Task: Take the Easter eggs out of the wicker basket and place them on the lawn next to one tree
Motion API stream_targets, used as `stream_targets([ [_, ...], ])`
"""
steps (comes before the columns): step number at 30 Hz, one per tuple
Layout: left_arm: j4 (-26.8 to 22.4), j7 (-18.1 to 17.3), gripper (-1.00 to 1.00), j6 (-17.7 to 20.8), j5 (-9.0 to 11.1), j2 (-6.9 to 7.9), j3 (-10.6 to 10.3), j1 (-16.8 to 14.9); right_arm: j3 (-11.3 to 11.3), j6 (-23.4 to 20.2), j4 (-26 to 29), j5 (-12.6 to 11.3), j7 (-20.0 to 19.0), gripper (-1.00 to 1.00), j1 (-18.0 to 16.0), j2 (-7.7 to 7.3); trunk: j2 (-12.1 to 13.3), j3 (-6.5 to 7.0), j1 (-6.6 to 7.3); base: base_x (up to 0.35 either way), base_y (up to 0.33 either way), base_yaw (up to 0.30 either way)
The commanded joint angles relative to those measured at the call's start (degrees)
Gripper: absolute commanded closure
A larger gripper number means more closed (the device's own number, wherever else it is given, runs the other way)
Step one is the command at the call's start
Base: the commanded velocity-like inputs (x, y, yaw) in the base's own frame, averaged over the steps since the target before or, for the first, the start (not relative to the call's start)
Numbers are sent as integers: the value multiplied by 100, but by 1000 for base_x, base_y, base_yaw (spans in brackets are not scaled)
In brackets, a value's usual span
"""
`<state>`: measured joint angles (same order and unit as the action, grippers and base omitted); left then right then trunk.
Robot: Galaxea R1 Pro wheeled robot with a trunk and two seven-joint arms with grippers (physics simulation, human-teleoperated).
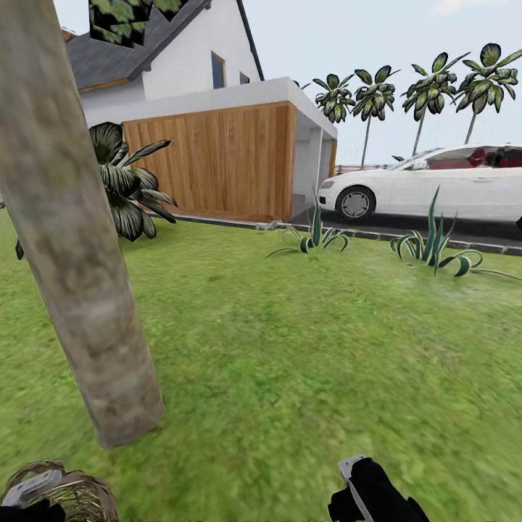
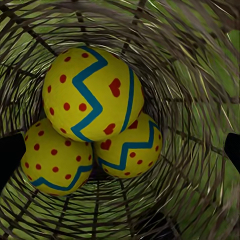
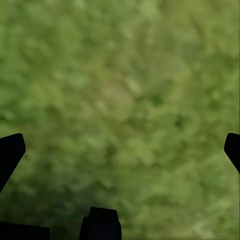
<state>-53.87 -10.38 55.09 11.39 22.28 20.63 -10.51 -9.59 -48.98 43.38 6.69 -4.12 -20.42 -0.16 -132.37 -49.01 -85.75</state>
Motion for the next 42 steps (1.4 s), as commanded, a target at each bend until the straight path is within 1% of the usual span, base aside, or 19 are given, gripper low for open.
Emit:
stream_targets([
  [1, -6, -20, -100, 15, -5, 2, 12, -4, -8, -25, 6, 61, -44, -100, -2, -2, -44, -24, -22, 0, 0, 0],
  [3, -9, -17, -100, -88, -10, 14, 17, -4, -14, -25, 5, 61, -45, -100, -1, 5, -124, -60, -65, 0, 0, 0],
  [6, -10, -17, -100, -184, -7, 83, 20, -4, -11, -31, 4, 61, -44, -100, -1, 7, -245, -114, -131, 0, 0, 0],
  [13, -17, -16, -100, -222, -5, 130, 12, -4, -8, -30, 4, 61, -45, -100, 1, 7, -525, -240, -285, 0, 0, 0],
  [27, -19, -31, -100, -296, 1, 136, 12, -4, -1, -33, 4, 61, -45, -100, -3, -1, -1087, -491, -593, 0, 0, 0],
  [38, -19, -48, -100, -302, 8, 142, 12, -4, -15, -29, 4, 61, -45, -100, -1, 3, -1102, -735, -621, 0, 0, 0],
  [42, -172, -51, -100, -307, 18, 139, 21, -4, -16, -30, 4, 61, -45, -100, -2, 4, -1107, -824, -631, 0, 0, 0],
])
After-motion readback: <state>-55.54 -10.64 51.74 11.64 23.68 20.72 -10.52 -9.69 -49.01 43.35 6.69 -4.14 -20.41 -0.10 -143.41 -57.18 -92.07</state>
